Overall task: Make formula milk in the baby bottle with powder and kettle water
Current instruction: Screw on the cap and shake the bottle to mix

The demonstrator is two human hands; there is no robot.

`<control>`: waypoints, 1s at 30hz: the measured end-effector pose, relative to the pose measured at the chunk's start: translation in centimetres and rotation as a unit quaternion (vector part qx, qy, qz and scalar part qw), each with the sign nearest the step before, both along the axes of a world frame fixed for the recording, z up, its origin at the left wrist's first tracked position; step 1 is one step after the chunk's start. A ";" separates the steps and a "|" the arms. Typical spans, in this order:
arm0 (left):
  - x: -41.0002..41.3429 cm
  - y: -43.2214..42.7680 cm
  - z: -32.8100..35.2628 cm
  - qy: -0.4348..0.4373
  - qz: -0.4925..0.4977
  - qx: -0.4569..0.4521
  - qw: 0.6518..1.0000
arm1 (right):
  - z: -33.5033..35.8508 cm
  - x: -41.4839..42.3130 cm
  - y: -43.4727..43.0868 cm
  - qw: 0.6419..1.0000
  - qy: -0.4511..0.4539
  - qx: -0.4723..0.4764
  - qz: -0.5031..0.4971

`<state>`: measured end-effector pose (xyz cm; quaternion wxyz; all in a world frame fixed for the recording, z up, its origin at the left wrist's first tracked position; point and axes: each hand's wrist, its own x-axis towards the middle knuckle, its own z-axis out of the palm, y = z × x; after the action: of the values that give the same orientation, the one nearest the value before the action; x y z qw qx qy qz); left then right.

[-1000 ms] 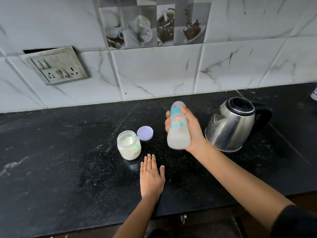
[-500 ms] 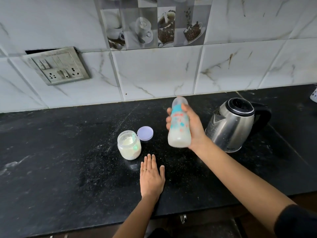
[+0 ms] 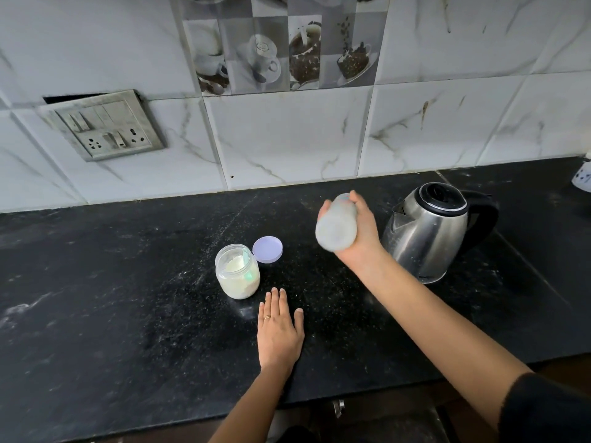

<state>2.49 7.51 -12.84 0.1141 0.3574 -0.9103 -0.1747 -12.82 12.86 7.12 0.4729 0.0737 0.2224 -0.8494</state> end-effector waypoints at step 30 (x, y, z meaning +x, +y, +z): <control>-0.1 0.0 0.3 -0.019 0.004 0.000 1.000 | 0.0 0.3 0.6 1.000 0.009 0.009 -0.008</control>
<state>2.37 7.55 -12.49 0.0978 0.3639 -0.9111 -0.1672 -12.48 13.42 7.17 0.4630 0.0720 0.2342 -0.8518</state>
